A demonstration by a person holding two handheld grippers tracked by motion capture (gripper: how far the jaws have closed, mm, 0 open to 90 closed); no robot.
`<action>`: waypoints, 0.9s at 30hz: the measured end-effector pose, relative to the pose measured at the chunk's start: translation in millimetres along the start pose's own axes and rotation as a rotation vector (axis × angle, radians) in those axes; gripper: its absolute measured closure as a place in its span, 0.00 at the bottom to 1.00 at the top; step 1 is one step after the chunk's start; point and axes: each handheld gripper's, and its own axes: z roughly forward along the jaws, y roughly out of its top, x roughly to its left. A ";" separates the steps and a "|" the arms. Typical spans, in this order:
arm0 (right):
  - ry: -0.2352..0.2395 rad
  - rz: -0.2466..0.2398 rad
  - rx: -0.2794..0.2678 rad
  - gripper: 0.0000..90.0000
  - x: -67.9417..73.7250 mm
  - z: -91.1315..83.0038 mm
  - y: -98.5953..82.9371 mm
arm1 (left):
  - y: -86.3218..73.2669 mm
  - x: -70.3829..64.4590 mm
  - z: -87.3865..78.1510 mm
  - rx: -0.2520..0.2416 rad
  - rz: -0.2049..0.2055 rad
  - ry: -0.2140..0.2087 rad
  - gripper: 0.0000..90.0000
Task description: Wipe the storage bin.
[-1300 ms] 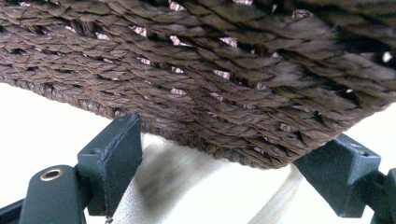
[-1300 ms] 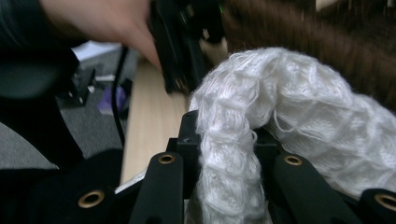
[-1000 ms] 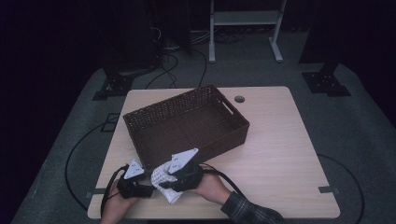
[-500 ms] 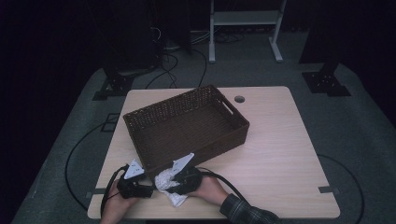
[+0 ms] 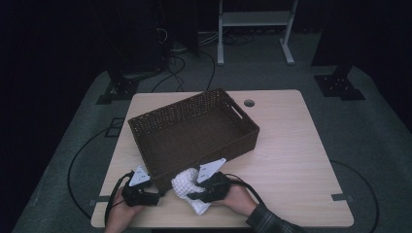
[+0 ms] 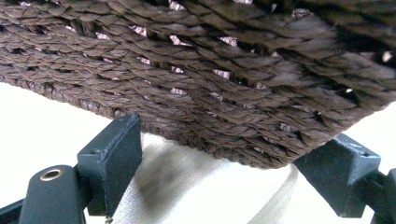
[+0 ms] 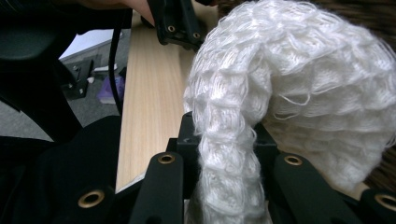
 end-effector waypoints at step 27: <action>-0.310 0.218 -0.094 0.80 -24.4 -140.2 -94.9 | -4.1 -0.1 -10.8 0.005 0.000 -0.034 0.33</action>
